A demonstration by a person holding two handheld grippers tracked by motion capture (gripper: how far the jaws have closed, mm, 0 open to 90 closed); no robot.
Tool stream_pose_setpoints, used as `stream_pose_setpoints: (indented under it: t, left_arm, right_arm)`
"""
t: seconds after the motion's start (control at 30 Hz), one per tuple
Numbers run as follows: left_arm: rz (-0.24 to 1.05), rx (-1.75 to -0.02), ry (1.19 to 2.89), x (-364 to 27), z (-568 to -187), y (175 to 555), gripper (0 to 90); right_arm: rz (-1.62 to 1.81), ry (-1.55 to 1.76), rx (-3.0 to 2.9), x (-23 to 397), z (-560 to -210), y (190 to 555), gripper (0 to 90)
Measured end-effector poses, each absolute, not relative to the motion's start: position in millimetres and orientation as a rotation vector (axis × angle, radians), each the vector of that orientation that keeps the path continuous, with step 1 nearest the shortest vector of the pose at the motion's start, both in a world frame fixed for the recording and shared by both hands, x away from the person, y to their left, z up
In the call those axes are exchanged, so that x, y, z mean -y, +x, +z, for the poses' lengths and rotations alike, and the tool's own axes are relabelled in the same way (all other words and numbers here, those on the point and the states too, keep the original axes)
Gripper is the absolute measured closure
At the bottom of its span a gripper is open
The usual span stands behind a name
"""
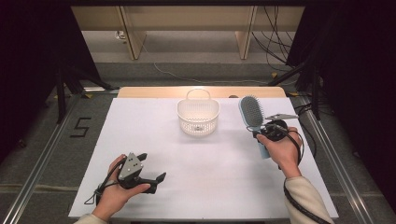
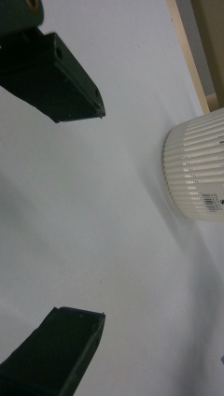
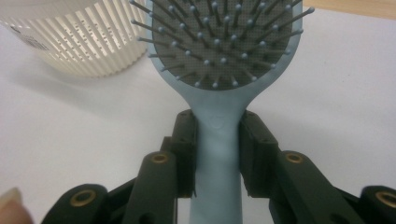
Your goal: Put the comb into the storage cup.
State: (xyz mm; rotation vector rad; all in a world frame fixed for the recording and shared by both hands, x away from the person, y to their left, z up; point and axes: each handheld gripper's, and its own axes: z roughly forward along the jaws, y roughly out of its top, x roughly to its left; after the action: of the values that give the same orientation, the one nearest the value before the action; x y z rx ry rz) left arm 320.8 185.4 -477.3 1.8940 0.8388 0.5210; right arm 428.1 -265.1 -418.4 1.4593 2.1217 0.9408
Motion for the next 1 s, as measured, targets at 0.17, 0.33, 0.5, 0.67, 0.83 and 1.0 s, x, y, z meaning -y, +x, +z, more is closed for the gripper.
stream_pose_setpoints:
  t: [0.17,0.33,0.5,0.67,0.83,1.0]
  left_arm:
    - [0.521,-0.839,1.895,-185.3,-477.4,320.7,2.6]
    - [0.520,-0.839,1.894,-185.3,-477.4,320.8,2.7]
    - [0.520,-0.840,1.895,-185.3,-477.6,320.8,2.7]
    - [0.520,-0.840,1.894,-185.2,-477.6,320.9,2.7]
    - [0.520,-0.840,1.895,-185.2,-477.7,320.9,2.7]
    - [0.520,-0.838,1.896,-185.2,-477.7,321.0,2.7]
  right_arm:
    - [0.956,1.461,-2.110,265.1,-416.8,427.7,70.6]
    - [0.963,1.458,-2.098,265.2,-417.2,427.7,70.7]
    - [0.976,1.455,-2.083,265.2,-415.6,427.3,70.6]
    - [0.985,1.444,-2.069,265.6,-414.9,427.3,70.6]
    - [1.000,1.441,-2.056,265.5,-413.8,427.2,70.7]
    - [1.023,1.426,-2.032,265.1,-410.9,426.4,70.6]
